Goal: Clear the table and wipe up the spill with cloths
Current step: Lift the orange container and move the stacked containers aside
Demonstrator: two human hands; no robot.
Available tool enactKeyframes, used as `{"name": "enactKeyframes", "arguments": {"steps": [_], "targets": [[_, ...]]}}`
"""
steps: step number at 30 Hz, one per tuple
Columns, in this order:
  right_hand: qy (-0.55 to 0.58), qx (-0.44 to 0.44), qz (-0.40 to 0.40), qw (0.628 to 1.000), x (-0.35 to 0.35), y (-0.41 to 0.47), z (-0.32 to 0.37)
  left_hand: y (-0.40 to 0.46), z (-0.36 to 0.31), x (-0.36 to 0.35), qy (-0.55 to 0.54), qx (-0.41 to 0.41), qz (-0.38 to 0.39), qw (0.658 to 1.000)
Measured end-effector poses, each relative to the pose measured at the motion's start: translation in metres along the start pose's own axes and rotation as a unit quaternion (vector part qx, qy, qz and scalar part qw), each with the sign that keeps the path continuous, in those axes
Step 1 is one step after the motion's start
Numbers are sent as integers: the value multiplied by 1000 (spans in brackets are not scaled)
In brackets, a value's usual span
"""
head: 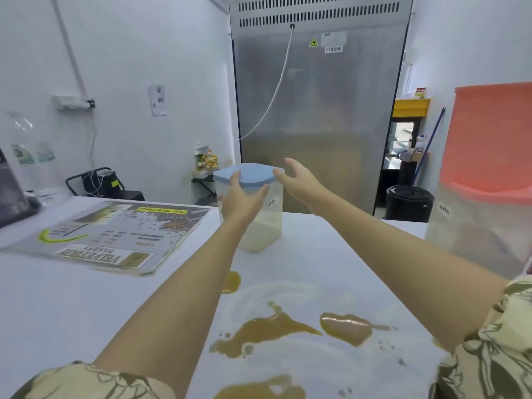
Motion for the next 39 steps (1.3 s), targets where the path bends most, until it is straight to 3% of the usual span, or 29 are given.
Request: {"name": "enactKeyframes", "arguments": {"steps": [6,13,21,27,34,39], "targets": [[126,-48,40,990,-12,20,-21,6,1,-5,51,-69,-24,996],[87,-12,-74,993,33,-3,-31,-1,-28,-30,35,-143,5,989],[-8,-43,-225,973,113,-69,-43,-11,-87,-108,20,-175,123,977],[-30,-70,-269,960,122,-109,-67,-23,-88,-146,-11,-163,188,969],[-53,-68,-266,960,133,-128,-70,-31,-98,-164,-24,-138,219,966],[-91,-45,-365,926,168,-151,-61,-38,-106,-176,4,-100,251,963]]}}
Point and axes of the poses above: each hand's wrist, its own y-axis towards the middle knuckle, its own x-axis out of the back of the hand, z = x × y, the point moved 2 cm from there along y, towards the middle knuckle, and after that the axes turned 12 degrees about z, right-handed, at the moved point
